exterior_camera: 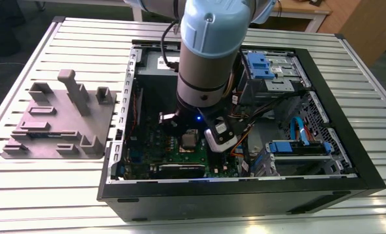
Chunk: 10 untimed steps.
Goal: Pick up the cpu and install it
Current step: 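Place the cpu into insertion slot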
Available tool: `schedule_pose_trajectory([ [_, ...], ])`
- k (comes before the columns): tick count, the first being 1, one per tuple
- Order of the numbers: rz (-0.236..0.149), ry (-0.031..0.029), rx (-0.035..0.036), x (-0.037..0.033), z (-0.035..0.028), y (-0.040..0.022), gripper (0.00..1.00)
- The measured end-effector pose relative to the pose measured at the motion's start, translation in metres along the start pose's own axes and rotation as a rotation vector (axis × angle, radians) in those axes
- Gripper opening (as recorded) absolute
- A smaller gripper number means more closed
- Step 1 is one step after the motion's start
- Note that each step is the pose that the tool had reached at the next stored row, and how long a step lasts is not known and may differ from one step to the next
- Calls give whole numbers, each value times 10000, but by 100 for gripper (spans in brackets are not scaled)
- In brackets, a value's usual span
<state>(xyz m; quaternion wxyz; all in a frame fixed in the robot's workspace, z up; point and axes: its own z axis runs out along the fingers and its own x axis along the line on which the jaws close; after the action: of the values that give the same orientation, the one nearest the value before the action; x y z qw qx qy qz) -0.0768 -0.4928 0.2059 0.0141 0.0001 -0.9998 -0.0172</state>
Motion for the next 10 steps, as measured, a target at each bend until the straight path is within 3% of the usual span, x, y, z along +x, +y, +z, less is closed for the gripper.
schedule_pose_trajectory([
  [10, 76, -2, -2, 16, 150, -8, 47],
])
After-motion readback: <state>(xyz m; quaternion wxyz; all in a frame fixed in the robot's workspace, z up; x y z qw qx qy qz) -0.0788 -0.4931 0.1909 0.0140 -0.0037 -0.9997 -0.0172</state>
